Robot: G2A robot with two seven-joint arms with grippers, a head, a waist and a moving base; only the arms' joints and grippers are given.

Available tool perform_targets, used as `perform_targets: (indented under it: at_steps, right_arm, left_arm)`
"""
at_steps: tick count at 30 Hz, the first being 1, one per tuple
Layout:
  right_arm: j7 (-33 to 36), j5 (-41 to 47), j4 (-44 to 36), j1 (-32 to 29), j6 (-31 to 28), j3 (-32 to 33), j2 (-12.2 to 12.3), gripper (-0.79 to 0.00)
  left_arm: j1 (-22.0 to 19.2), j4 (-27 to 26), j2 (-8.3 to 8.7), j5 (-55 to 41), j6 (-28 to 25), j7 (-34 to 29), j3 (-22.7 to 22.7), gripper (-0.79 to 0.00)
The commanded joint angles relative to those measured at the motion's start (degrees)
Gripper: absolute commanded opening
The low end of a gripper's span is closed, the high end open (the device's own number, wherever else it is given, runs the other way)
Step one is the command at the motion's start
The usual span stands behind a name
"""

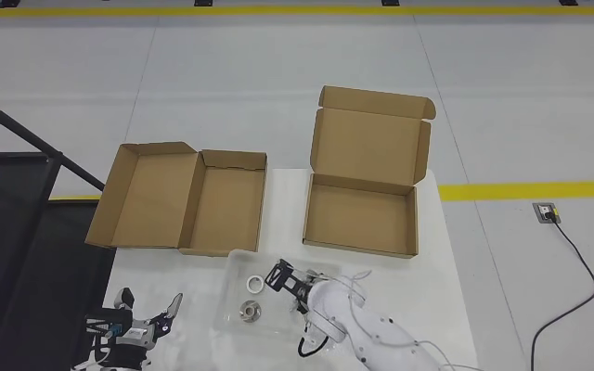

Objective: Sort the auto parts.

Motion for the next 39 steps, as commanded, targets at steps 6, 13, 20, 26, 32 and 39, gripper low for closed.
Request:
perform_targets:
  at_steps: [6,13,20,26,32,39]
  right_arm:
    - [-1.36,-0.93,-0.75,-0.59,0.64,0.78,-0.42,-0.665]
    - [-4.48,-0.22,-13.53,-5.68,-3.69,5.22,1.05,-0.785]
    - [-18.90,3.77,-27.61,-12.52,-13.33,15.94,3.64,-0.785]
    - [-31.26,6.69,-29.74,-14.52,-17.06,24.07,4.75,-0.785]
    - [-34.61,8.28,-29.36,-14.66,-16.27,26.35,4.88,-0.785]
    - [-34.61,8.28,-29.36,-14.66,-16.27,26.35,4.88,-0.785]
  left_arm:
    - [0.00,0.00,0.00,0.00,0.00,0.00,0.00,0.000]
    - [0.00,0.00,0.00,0.00,0.00,0.00,0.00,0.000]
    - [0.00,0.00,0.00,0.00,0.00,0.00,0.00,0.000]
    - [0.00,0.00,0.00,0.00,0.00,0.00,0.00,0.000]
    - [0.00,0.00,0.00,0.00,0.00,0.00,0.00,0.000]
    - [0.00,0.00,0.00,0.00,0.00,0.00,0.00,0.000]
